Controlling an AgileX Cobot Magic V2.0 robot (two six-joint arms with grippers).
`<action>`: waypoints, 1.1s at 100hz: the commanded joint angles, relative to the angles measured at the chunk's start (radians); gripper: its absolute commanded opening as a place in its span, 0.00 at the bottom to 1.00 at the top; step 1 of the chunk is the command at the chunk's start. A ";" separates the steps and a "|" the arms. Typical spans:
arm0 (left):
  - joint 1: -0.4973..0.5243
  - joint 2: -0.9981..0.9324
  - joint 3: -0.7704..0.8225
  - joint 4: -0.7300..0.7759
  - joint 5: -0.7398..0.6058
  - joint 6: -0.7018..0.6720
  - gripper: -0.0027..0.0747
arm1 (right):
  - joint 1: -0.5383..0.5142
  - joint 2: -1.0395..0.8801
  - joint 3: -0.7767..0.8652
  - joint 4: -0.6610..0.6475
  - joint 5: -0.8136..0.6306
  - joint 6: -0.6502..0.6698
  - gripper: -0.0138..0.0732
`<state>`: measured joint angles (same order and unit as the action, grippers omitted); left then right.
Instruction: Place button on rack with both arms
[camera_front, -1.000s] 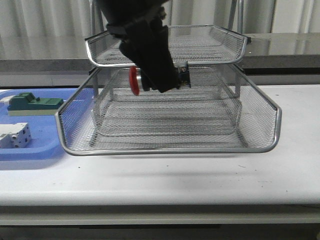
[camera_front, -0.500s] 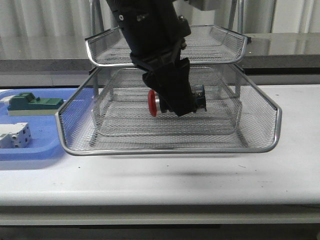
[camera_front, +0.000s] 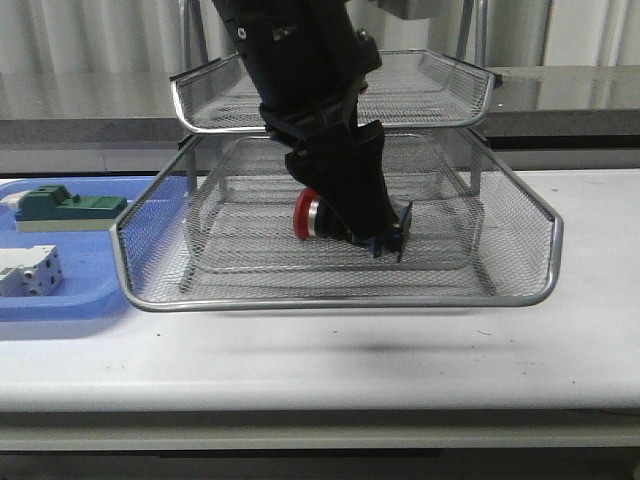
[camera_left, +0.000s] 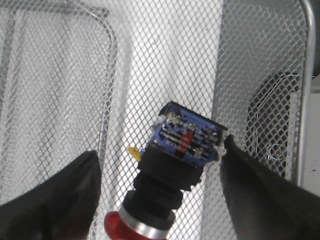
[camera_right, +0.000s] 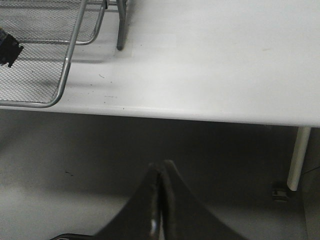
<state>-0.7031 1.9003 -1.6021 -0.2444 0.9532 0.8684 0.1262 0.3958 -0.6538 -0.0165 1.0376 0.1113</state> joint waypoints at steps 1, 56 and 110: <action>-0.005 -0.092 -0.034 -0.022 -0.015 -0.013 0.67 | -0.004 0.007 -0.034 -0.004 -0.054 -0.003 0.08; 0.130 -0.325 -0.023 0.074 0.156 -0.216 0.67 | -0.004 0.007 -0.034 -0.004 -0.054 -0.003 0.08; 0.449 -0.727 0.361 0.083 0.037 -0.336 0.61 | -0.004 0.007 -0.034 -0.004 -0.054 -0.003 0.08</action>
<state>-0.2913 1.2750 -1.2884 -0.1419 1.0920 0.5618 0.1262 0.3958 -0.6544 -0.0165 1.0376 0.1113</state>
